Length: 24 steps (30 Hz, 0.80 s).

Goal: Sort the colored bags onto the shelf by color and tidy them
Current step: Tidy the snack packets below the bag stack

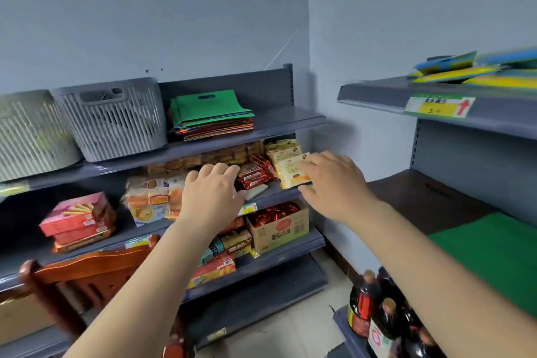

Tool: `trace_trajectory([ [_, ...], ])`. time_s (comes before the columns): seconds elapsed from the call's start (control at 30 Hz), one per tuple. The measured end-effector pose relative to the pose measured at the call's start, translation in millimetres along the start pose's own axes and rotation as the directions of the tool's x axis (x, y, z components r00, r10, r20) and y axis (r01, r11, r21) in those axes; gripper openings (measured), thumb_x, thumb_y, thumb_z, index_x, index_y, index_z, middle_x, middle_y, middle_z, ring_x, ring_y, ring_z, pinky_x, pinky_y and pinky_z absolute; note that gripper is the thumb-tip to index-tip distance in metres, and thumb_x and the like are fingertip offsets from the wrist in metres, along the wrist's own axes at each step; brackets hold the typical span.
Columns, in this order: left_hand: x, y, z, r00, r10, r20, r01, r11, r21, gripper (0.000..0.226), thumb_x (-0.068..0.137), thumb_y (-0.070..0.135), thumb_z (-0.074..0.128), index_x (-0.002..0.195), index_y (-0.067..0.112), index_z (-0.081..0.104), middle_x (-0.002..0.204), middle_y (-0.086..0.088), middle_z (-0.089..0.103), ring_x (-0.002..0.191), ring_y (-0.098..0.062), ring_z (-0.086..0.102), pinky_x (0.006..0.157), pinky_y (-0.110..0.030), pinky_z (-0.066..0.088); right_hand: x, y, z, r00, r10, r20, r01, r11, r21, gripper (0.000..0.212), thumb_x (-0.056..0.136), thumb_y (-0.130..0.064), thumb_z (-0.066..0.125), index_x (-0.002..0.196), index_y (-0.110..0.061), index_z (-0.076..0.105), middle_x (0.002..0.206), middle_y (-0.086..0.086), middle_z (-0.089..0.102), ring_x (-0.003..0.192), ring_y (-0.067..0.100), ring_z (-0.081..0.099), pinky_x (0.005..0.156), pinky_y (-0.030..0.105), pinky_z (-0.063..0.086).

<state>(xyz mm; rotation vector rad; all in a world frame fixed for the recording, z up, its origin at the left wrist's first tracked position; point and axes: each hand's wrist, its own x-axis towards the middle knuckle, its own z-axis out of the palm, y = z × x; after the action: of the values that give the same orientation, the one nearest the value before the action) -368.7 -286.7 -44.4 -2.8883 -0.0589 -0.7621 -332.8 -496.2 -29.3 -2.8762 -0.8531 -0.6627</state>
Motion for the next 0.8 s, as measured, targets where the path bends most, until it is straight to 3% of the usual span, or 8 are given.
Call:
trace_trajectory([
  [0.33,77,-96,47,0.988,-0.154,0.016,0.153,0.987,0.057,0.050,0.096,0.043,0.041,0.141,0.024,0.035,0.140,0.005,0.043,0.130,-0.021,0.038,0.104,-0.035,0.028,152,-33,55,0.990,-0.139,-0.038,0.142,0.988,0.061,0.042,0.096,-0.035,0.043,0.135,-0.020,0.043,0.137,-0.003,0.047,0.127,0.019,0.040,0.103,0.035,0.032],
  [0.8,218,-160,128,0.953,-0.302,0.000,0.300,0.945,0.128,0.046,0.095,0.042,0.044,0.136,0.020,0.042,0.135,0.003,0.048,0.126,-0.022,0.042,0.101,-0.034,0.029,354,-18,148,0.946,-0.322,-0.046,0.324,0.942,0.083,0.042,0.097,-0.037,0.042,0.134,-0.019,0.044,0.135,-0.002,0.048,0.126,0.019,0.040,0.104,0.035,0.031],
])
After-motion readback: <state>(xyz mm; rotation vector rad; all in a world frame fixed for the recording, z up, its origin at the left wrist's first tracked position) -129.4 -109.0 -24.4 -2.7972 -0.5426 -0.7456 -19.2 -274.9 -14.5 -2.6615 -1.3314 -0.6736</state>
